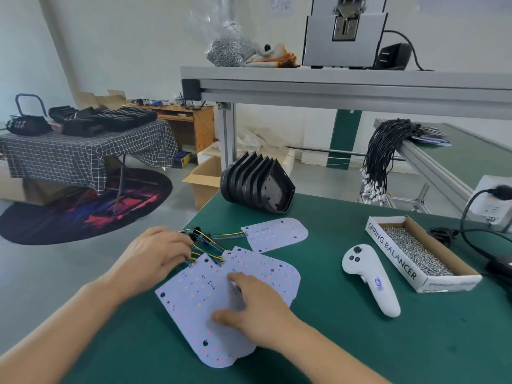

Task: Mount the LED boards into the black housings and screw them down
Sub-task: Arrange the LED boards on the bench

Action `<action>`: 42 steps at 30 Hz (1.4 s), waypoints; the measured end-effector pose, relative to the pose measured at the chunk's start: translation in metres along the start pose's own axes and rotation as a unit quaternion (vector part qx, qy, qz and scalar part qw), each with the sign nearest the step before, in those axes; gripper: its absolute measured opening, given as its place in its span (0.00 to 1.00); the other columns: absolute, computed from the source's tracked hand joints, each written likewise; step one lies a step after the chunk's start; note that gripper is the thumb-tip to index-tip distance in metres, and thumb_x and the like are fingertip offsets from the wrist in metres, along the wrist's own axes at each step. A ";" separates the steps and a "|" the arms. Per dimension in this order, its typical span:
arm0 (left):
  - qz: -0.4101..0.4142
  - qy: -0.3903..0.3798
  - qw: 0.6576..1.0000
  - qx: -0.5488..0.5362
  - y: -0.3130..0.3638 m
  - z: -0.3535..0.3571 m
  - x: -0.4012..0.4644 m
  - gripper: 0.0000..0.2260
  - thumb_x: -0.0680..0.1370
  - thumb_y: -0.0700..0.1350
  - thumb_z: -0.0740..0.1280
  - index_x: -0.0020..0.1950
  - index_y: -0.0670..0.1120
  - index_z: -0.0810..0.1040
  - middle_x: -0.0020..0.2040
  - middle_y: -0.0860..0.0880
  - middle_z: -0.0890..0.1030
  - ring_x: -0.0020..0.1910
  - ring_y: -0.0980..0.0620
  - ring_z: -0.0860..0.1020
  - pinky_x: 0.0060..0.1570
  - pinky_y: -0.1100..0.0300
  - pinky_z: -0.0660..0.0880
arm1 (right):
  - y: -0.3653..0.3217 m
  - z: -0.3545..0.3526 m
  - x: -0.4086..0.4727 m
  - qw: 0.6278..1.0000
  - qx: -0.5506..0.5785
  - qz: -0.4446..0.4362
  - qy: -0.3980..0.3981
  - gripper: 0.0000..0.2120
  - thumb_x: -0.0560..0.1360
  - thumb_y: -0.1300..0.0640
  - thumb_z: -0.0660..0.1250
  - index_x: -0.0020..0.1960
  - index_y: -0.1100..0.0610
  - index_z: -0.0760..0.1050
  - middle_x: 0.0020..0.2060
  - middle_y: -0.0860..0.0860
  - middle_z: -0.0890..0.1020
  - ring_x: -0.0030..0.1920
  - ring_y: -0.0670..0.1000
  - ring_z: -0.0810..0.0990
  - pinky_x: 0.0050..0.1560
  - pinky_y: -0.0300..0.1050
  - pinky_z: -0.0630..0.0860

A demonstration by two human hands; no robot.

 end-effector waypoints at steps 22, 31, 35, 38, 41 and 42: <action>-0.348 0.119 0.930 -0.009 -0.108 -0.062 0.030 0.16 0.80 0.60 0.55 0.52 0.49 0.73 0.39 0.46 0.78 0.38 0.42 0.76 0.42 0.48 0.77 | 0.129 -0.125 -0.109 0.959 0.234 0.147 0.067 0.13 0.79 0.59 0.64 0.37 0.50 0.81 0.31 0.46 0.78 0.32 0.46 0.72 0.35 0.37 0.67; 0.119 0.249 0.950 0.143 0.213 -0.102 0.134 0.10 0.72 0.38 0.71 0.31 0.44 0.74 0.26 0.46 0.73 0.24 0.44 0.74 0.20 0.58 0.66 | 0.149 -0.164 -0.128 0.973 -0.119 0.172 0.095 0.10 0.75 0.60 0.60 0.51 0.55 0.79 0.29 0.44 0.71 0.29 0.45 0.67 0.31 0.36 0.67; 0.234 0.228 0.935 0.141 0.266 -0.064 0.127 0.12 0.64 0.39 0.76 0.29 0.45 0.72 0.26 0.47 0.70 0.24 0.46 0.69 0.21 0.57 0.66 | 0.157 -0.160 -0.135 0.977 -0.070 0.201 0.019 0.09 0.77 0.58 0.61 0.49 0.52 0.80 0.23 0.41 0.73 0.25 0.43 0.68 0.28 0.34 0.69; 0.238 0.157 0.949 0.133 0.266 -0.030 0.123 0.17 0.55 0.37 0.79 0.28 0.45 0.71 0.26 0.48 0.69 0.24 0.46 0.69 0.20 0.57 0.64 | 0.163 -0.172 -0.131 0.954 -0.188 0.225 0.055 0.11 0.77 0.56 0.60 0.45 0.60 0.78 0.32 0.51 0.73 0.33 0.51 0.70 0.33 0.39 0.67; 0.250 0.110 0.956 0.111 0.265 -0.004 0.112 0.19 0.51 0.35 0.79 0.27 0.46 0.70 0.25 0.48 0.68 0.23 0.47 0.68 0.21 0.59 0.61 | 0.157 -0.199 -0.120 0.900 -0.309 0.256 0.172 0.14 0.78 0.47 0.60 0.39 0.55 0.69 0.41 0.54 0.75 0.41 0.55 0.72 0.33 0.42 0.64; 0.264 0.094 0.955 0.100 0.269 0.005 0.105 0.18 0.51 0.36 0.78 0.27 0.46 0.70 0.25 0.49 0.68 0.24 0.48 0.67 0.22 0.59 0.60 | 0.153 -0.203 -0.112 0.899 -0.305 0.239 0.206 0.12 0.78 0.47 0.60 0.42 0.55 0.70 0.45 0.54 0.75 0.45 0.56 0.74 0.35 0.43 0.66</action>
Point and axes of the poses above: each hand's wrist, its own x-axis towards the middle knuckle, its own z-axis out of the palm, y = z × x, the point moved 10 cm from there along x, towards the middle knuckle
